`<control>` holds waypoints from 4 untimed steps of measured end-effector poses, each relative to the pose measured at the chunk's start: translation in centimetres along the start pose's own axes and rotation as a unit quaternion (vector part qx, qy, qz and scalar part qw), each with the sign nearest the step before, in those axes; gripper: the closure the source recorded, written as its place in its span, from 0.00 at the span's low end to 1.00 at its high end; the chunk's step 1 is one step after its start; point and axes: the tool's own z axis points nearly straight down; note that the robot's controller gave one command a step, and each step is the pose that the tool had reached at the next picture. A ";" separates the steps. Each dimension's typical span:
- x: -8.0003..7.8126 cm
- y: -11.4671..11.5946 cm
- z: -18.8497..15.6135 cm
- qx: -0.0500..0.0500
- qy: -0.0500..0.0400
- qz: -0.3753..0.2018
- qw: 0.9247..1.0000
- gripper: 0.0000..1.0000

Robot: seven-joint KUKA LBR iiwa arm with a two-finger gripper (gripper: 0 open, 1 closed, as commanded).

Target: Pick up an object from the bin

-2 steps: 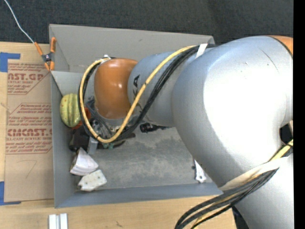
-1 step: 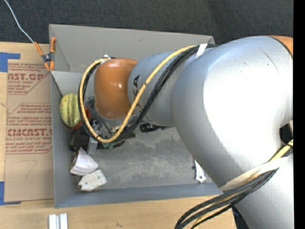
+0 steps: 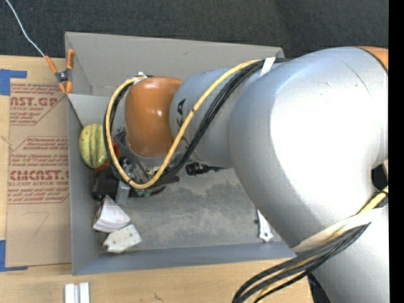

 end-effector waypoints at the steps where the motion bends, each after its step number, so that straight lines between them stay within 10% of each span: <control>1: 0.0 0.0 -0.7 0.000 0.001 0.000 1.000 1.00; 4: 0.1 0.1 -6.1 0.000 0.002 -0.001 1.000 1.00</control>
Offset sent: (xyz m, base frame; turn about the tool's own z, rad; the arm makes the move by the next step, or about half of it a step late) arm -0.0002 0.0002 0.0997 0.0000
